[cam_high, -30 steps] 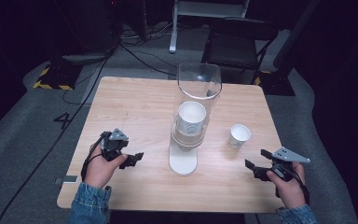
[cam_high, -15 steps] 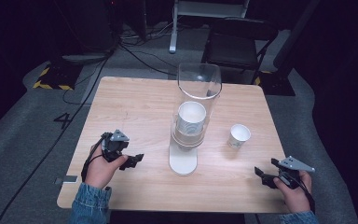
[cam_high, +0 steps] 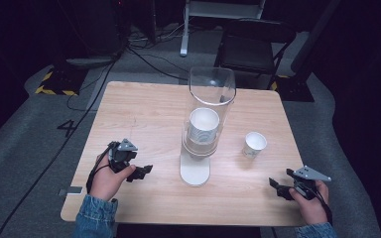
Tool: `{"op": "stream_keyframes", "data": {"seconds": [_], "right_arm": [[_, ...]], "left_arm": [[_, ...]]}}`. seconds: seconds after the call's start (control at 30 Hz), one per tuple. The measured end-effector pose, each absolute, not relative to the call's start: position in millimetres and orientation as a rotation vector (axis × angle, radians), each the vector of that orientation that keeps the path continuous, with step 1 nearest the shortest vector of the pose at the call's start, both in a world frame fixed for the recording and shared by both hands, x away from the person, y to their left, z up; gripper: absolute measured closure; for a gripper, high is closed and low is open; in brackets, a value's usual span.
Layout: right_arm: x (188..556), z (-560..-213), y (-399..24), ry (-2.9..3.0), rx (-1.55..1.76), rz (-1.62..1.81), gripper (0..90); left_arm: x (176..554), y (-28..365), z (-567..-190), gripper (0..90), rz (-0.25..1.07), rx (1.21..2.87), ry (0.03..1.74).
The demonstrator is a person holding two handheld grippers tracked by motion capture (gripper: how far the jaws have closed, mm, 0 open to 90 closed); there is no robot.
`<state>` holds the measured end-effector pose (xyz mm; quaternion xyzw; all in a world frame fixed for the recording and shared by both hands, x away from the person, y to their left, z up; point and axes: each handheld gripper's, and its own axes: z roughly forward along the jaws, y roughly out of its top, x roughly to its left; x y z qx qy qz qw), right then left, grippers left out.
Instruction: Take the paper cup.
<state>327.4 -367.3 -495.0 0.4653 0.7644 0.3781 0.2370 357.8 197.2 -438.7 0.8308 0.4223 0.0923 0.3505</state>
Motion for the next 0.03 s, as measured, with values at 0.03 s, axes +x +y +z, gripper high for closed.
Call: {"op": "stream_keyframes", "data": {"seconds": [0.03], "right_arm": [[328.1,-495.2,-366.5,2.098,1.271,1.037,16.7]], "left_arm": [[357.2,197.8,-438.5,20.1,0.242,2.153,1.099]]}}
